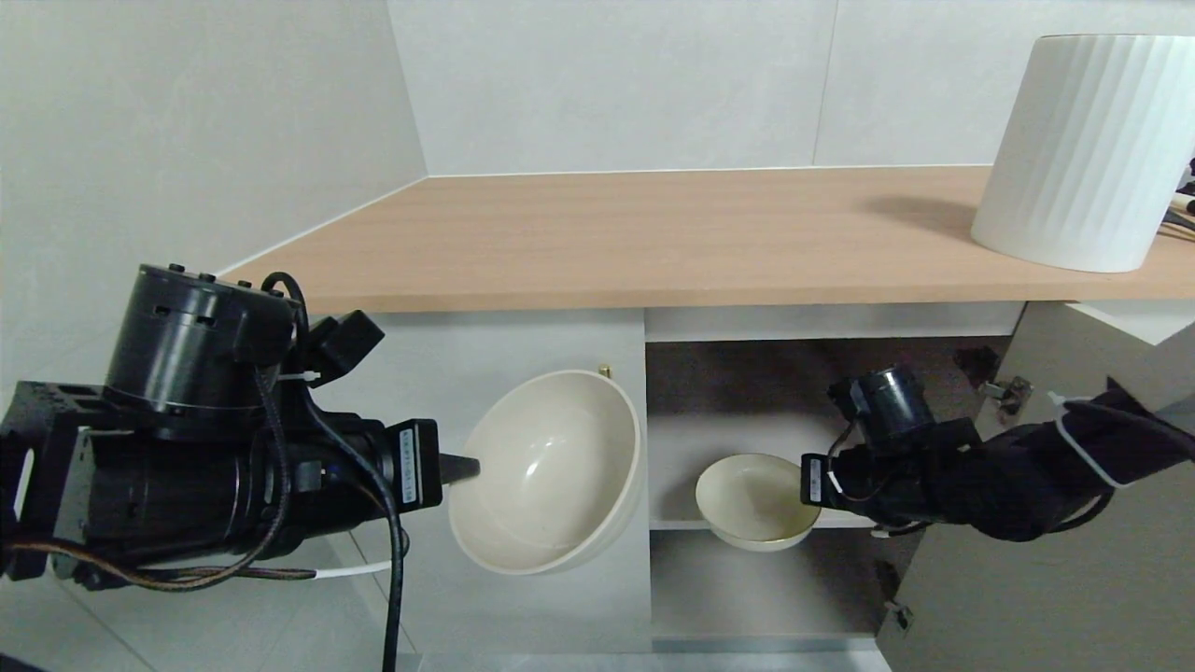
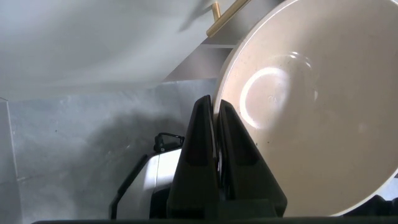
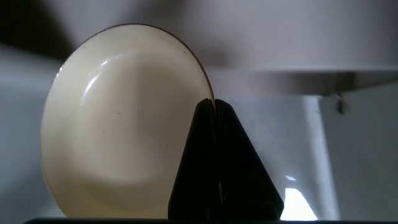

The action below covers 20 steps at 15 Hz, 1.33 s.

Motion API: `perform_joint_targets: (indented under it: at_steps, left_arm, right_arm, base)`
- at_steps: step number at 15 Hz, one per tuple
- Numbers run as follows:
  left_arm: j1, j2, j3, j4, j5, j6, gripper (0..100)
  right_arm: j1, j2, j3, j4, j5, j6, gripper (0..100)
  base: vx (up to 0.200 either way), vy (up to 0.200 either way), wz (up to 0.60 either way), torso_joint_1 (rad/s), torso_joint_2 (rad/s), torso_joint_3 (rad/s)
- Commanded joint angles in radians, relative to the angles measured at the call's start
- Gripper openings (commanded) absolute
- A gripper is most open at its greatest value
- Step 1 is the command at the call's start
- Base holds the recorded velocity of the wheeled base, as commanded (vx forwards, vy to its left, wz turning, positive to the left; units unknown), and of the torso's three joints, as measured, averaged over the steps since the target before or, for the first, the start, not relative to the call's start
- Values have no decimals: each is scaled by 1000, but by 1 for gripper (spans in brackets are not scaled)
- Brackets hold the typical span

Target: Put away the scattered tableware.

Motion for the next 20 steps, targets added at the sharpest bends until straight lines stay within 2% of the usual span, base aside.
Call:
perform_joint_targets:
  at_steps: [1, 6, 20]
  left_arm:
    - [-2, 0, 2, 1, 0, -1, 0]
    - [-11, 9, 3, 1, 1, -1, 0]
    - [-20, 15, 6, 1, 1, -1, 0]
  right_arm:
    - [-12, 133, -1, -80, -37, 13, 0]
    - [-37, 275, -18, -259, -138, 35, 0]
    - [-89, 394, -164, -267, -235, 70, 0]
  base:
    - [0, 0, 0, 0, 0, 0]
    - [0, 0, 0, 0, 0, 0]
    - [0, 0, 0, 0, 0, 0]
